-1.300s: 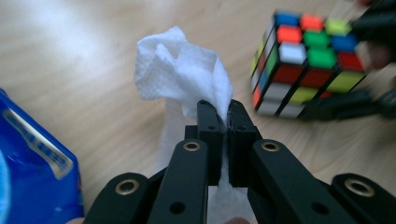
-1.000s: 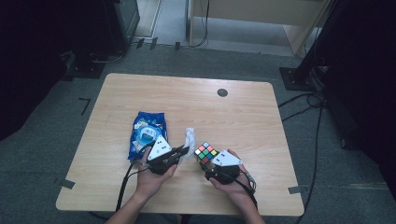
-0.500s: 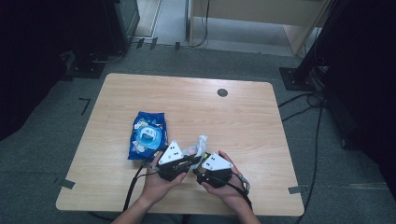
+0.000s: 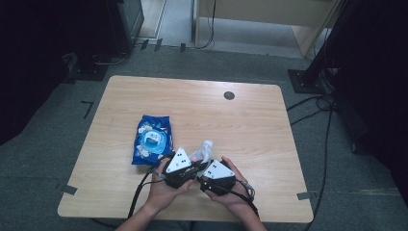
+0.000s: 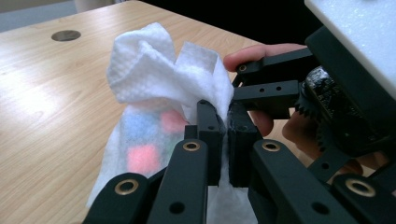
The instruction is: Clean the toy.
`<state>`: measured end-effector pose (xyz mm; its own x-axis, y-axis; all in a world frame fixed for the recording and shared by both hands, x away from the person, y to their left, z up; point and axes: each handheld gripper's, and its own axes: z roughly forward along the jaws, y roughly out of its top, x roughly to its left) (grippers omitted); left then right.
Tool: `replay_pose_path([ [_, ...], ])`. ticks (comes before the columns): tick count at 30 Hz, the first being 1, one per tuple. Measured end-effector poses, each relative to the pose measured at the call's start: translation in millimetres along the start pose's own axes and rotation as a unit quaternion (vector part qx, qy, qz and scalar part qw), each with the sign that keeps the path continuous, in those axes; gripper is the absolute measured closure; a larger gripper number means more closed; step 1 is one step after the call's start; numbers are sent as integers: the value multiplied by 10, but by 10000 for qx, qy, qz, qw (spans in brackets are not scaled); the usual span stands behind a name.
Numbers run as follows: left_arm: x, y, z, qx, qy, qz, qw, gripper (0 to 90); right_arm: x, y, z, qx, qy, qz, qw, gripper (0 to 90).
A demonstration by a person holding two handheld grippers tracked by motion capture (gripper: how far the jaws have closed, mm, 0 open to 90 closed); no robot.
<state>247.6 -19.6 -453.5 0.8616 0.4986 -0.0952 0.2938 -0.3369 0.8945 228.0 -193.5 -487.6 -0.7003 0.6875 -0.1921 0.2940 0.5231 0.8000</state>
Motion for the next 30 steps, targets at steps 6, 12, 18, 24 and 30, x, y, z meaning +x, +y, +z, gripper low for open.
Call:
replay_pose_path([
  [6,11,-2,-5,-13,109,70,9999,878,-9,-9,-9,0,-19,-21,10000,355],
  [12,90,-16,-23,-24,212,0,9998,878,-15,-20,-6,-3,-29,-40,10000,355],
  [18,203,-30,-69,-11,440,-109,9990,877,-18,-29,-42,-14,-69,-7,10000,354],
  [24,315,-41,-134,-52,685,-272,9973,878,-48,-26,-70,-112,-86,43,9999,354],
  [30,175,58,-193,-328,462,-140,9983,878,-65,-30,-64,-87,-84,91,9999,354],
])
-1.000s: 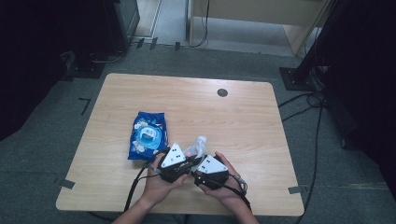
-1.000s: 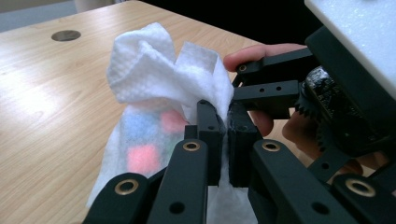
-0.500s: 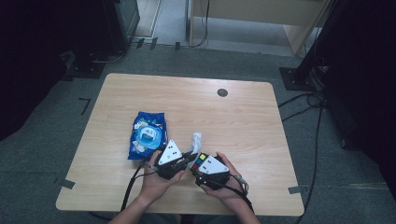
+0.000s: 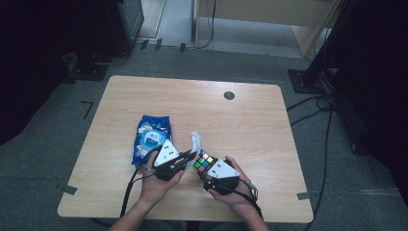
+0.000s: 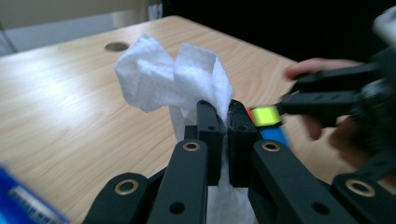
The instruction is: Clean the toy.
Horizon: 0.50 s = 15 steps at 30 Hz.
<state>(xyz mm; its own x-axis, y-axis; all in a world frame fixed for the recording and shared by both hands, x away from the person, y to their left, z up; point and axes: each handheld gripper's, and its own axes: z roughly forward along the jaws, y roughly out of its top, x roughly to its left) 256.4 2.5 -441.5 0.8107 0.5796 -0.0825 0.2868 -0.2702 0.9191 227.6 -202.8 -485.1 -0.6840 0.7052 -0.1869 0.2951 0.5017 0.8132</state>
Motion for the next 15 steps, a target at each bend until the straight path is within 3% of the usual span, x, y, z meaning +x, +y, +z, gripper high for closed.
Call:
replay_pose_path([
  [4,-152,24,33,-66,-387,38,9992,877,47,15,25,-15,25,-88,10000,354],
  [9,-166,-45,133,190,-393,53,9990,877,84,24,19,-7,49,-138,9999,354],
  [15,-78,-70,133,212,-219,-35,9995,877,77,18,9,-3,-15,-167,9999,354],
])
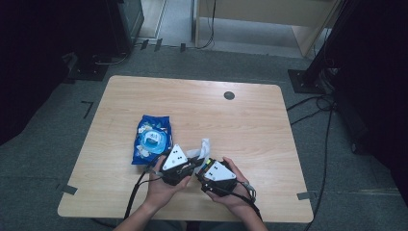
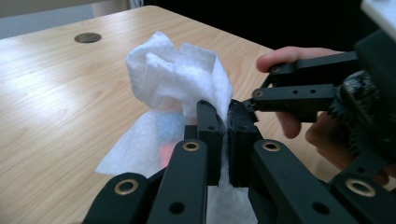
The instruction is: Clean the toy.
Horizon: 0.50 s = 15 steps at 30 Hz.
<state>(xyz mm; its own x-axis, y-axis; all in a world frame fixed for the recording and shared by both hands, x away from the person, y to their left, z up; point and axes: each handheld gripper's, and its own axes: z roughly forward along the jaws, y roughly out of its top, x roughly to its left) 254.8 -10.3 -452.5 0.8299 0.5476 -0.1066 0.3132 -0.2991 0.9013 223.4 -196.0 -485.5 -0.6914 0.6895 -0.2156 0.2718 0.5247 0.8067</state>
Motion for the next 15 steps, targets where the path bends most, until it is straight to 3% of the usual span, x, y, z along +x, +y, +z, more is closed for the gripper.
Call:
replay_pose_path([
  [6,119,-30,-22,45,249,-36,9997,876,-31,-14,-8,20,-59,27,10000,354],
  [12,304,-86,-41,91,550,-305,9980,877,-85,-18,-50,-85,-65,148,9998,355],
  [15,339,-101,-34,11,556,-467,9974,873,-117,-18,-64,-110,-118,149,9998,354],
])
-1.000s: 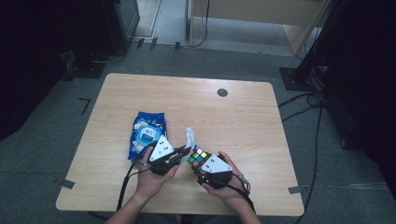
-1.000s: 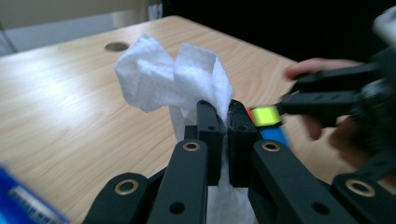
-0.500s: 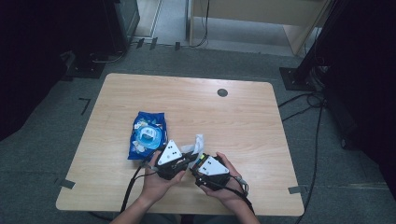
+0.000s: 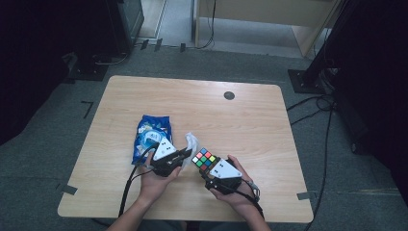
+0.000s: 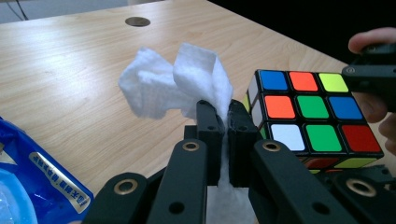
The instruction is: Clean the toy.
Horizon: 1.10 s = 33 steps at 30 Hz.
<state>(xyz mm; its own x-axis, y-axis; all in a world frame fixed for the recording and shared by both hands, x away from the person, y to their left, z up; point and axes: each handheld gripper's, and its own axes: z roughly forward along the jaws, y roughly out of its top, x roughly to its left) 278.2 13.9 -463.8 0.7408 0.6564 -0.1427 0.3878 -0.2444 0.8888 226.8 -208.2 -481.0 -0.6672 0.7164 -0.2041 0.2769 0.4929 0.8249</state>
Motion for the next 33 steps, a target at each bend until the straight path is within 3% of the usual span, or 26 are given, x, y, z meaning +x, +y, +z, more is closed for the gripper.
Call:
replay_pose_path([
  [4,-32,7,25,-50,79,31,10000,824,-26,-14,-7,24,-44,27,10000,354],
  [8,8,12,36,3,158,-197,9997,636,-54,-17,-40,12,-89,51,9999,354],
  [13,9,64,-18,-100,2,-367,9993,442,-117,-39,-84,24,-175,106,9998,354],
  [16,-97,110,-22,-146,-138,-312,9993,345,-123,-36,-94,11,-192,142,9997,354],
  [19,-207,136,16,-27,-306,-276,9991,260,-110,-33,-82,3,-191,117,9997,354],
  [24,-358,119,129,304,-576,-276,9975,184,-76,-16,-69,-2,-156,111,9998,354],
  [28,-406,94,211,586,-519,-276,9965,179,-45,-7,-54,-3,-149,123,9998,354],
  [31,-402,89,230,637,-552,-342,9959,183,-10,-4,-40,-34,-94,86,9999,354],
  [33,-384,91,229,643,-532,-406,9957,233,11,-3,-38,-50,-85,42,9999,354],
])
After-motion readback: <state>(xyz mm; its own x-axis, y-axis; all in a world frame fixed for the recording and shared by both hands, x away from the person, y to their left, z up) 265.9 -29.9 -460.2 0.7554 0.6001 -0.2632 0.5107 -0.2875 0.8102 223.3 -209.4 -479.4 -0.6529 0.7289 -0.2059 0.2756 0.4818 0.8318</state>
